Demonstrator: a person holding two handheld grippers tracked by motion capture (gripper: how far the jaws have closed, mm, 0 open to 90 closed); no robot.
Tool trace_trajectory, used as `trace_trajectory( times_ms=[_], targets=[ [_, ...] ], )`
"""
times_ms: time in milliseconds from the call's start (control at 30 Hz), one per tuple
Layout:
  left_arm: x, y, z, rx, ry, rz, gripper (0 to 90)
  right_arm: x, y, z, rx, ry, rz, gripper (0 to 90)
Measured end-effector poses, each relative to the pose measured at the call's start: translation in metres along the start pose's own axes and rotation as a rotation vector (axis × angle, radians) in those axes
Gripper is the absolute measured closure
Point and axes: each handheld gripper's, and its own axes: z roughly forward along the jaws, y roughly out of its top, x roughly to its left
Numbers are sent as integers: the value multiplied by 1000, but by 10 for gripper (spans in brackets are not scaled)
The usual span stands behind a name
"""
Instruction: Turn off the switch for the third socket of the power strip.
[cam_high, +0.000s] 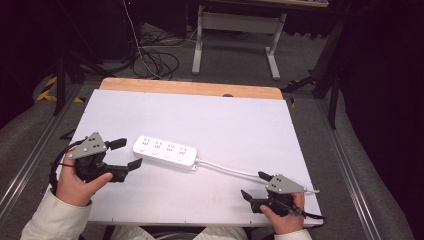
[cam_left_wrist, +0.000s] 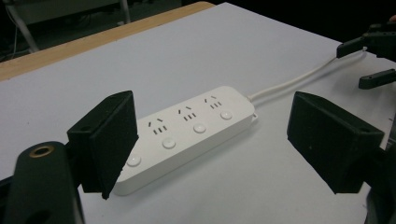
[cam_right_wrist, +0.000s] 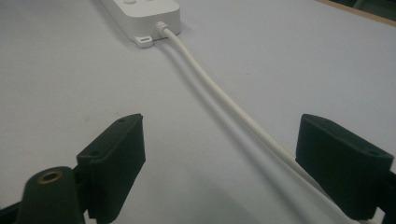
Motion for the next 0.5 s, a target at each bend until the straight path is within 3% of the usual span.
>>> trace_trajectory(
  times_ms=[200, 267, 500],
  targets=[
    [2, -14, -10, -3, -12, -32, 141, 0, 0, 0, 5, 6, -2, 147],
    [3, -18, -13, -6, -2, -15, 134, 0, 0, 0, 7, 10, -1, 142],
    [5, -36, -17, -17, 23, -13, 123, 0, 0, 1, 11, 20, 3, 135]
  ],
)
